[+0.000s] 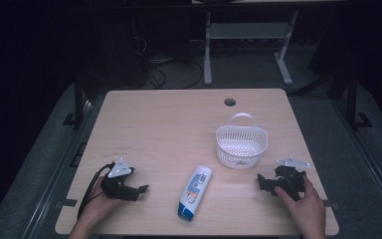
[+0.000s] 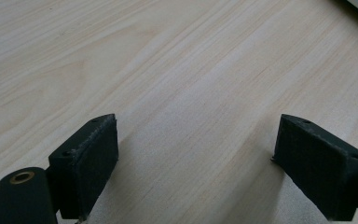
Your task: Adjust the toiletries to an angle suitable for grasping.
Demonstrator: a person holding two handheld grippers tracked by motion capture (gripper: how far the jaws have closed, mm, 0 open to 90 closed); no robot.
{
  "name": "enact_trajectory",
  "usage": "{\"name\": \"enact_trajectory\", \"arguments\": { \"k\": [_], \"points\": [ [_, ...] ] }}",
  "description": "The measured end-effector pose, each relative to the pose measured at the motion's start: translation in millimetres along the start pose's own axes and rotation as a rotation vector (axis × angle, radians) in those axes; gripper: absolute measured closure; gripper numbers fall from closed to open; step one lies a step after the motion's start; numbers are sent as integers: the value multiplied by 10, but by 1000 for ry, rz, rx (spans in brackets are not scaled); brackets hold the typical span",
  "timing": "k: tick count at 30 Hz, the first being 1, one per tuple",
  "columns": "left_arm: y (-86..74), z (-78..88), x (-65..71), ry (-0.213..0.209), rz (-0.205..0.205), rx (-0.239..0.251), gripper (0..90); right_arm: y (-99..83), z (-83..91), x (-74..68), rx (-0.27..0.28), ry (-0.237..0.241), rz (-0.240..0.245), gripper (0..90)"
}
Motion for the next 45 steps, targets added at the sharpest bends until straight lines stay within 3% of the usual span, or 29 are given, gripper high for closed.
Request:
{"name": "enact_trajectory", "arguments": {
  "k": [3,6,7,8,11,12,13,16,17,25,30,45],
  "points": [
    [8,14,9,3,5,-18,157,0,0,0,0,0,0,0],
    [34,43,23,-8,8,-32,284,0,0,0,0,0,-1,0],
    [53,55,31,-12,11,-27,284,0,0,0,0,0,-1,0],
    [83,73,45,-21,14,-19,384,0,0,0,0,0,-1,0],
    [173,131,85,-43,30,7,564,0,0,0,0,0,-1,0],
    [202,153,107,-53,24,13,564,0,0,0,0,0,-1,0],
    [251,181,160,-69,15,27,691,0,0,0,0,0,0,0],
    [289,197,217,-86,9,32,855,0,0,0,0,0,-1,0],
    [336,208,277,-113,4,39,896,0,0,0,0,0,0,0],
    [487,210,498,-198,5,50,900,1,-1,0,0,-1,-1,0],
    [656,185,755,-272,-22,79,900,2,-1,-1,0,-1,-3,0],
    [836,29,1260,-387,-100,64,900,2,-2,-1,0,-1,-3,0]
  ]
}}
Point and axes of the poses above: each handheld gripper's, and its own axes: z roughly backward along the jaws, y roughly out of its top, x roughly to its right, the point moved 8 cm from there along -z, roughly forward along the jaws, and after that the axes turned 1 degree about -z, right-handed, at the moved point
